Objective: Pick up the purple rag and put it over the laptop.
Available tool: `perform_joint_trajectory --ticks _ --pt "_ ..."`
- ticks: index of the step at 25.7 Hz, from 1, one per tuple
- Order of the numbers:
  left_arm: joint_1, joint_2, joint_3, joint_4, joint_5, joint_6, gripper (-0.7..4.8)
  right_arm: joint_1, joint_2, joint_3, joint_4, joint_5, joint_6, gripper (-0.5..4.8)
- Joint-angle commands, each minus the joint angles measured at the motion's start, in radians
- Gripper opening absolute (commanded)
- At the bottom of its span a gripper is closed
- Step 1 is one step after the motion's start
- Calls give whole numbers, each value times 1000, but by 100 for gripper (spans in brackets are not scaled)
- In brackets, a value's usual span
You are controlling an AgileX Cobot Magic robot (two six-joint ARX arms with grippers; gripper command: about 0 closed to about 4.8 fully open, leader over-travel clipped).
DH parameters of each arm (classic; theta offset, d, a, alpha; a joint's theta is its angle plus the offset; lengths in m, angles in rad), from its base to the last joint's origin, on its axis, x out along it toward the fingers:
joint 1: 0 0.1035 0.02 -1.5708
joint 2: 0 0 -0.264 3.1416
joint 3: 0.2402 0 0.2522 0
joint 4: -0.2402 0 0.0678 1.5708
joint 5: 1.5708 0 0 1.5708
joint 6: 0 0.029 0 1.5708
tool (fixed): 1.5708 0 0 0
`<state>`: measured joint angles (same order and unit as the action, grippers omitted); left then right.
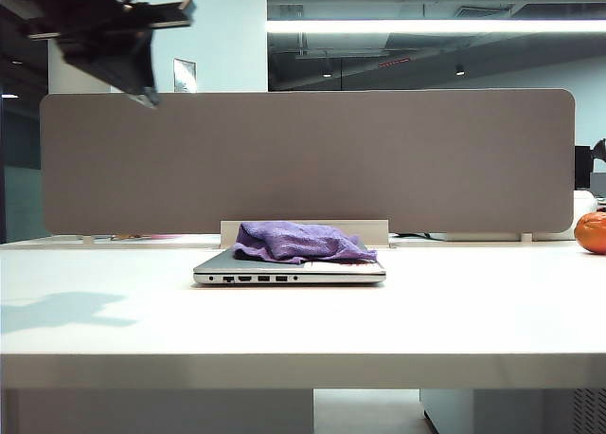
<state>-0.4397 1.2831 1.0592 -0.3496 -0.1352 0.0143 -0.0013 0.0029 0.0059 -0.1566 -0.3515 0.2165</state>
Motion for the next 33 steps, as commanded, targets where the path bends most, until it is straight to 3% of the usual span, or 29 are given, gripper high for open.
perform_joint_trajectory --ticks 1,17,25,31,33 --pt "-1 -74 -83 54 -5 -26 -6 0 -1 -3 10 14 0 22" --pt "-2 -519 -494 65 -29 -174 -6 -1 -1 -3 10 16 0 22" --pt "-2 -640 -523 38 -26 -198 -6 -1 -1 -3 10 16 0 22" --pt "-2 -715 -559 103 -29 -189 -6 -1 -1 -3 11 16 0 22" --pt "-2 -733 -570 105 -29 -174 -6 -1 -1 -3 13 49 -57 22"
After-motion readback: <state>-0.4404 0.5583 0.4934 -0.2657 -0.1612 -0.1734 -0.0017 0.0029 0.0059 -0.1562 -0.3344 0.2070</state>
